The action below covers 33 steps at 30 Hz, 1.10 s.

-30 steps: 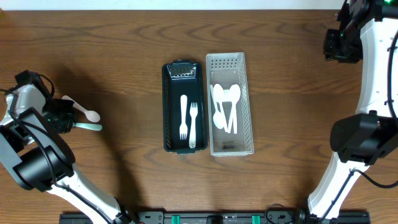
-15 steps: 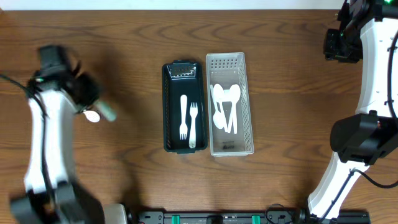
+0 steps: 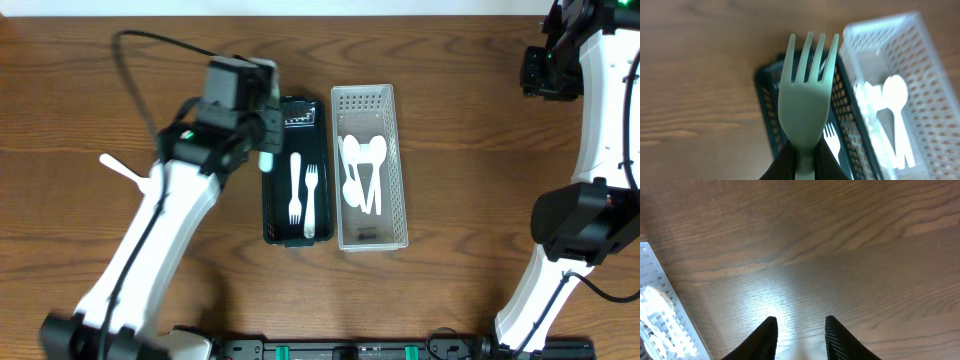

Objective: Pack container
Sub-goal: 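Place the third fork into the black basket and release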

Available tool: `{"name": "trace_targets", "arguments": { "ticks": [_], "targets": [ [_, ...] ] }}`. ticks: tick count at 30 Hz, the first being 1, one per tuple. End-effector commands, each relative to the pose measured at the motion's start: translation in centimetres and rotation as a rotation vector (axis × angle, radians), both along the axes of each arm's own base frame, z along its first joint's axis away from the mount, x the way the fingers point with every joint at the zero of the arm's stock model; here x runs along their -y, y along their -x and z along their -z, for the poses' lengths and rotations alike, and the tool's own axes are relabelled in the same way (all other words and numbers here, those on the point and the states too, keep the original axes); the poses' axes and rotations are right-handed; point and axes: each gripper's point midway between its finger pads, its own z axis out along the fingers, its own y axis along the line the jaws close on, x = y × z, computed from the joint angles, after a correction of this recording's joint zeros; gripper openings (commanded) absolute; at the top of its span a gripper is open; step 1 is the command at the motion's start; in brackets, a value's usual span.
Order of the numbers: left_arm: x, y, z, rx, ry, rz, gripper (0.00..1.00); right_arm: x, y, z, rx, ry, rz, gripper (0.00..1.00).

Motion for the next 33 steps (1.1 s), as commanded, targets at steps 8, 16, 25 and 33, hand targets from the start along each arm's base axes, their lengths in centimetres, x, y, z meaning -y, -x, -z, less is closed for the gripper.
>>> {"name": "trace_targets", "arguments": {
  "ticks": [8, 16, 25, 33],
  "targets": [
    [3.2, 1.1, 12.1, -0.320, -0.080, 0.051, 0.06, 0.0, 0.3, -1.7, 0.036, 0.018, -0.012, 0.34],
    [3.7, 2.2, 14.6, -0.392, -0.115, 0.071, 0.41, 0.1, 0.3, -1.7, 0.036, 0.018, -0.012, 0.34],
    [1.5, 0.7, 6.4, -0.192, -0.205, 0.053, 0.51, 0.1, 0.3, -1.7, 0.036, 0.018, -0.012, 0.36],
    [-9.2, -0.7, -7.3, 0.137, -0.136, -0.302, 0.59, 0.1, 0.3, -1.7, 0.036, 0.018, -0.013, 0.36]
  ]
}}
